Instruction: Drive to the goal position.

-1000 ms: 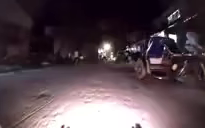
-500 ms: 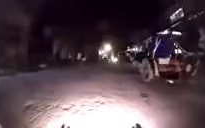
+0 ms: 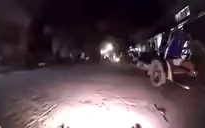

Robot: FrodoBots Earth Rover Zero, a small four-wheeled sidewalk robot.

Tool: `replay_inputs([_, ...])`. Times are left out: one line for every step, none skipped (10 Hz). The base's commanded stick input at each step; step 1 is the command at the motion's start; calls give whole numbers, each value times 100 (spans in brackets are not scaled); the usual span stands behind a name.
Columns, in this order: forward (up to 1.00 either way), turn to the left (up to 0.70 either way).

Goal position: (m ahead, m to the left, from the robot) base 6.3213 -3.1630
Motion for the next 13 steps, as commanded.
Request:
replay_inputs([85,0])
replay_inputs([85,0])
replay_inputs([85,0])
replay_inputs([85,0])
replay_inputs([85,0])
replay_inputs([85,0])
replay_inputs([85,0])
replay_inputs([85,0])
replay_inputs([85,0])
replay_inputs([85,0])
replay_inputs([85,0])
replay_inputs([85,0])
replay_inputs([85,0])
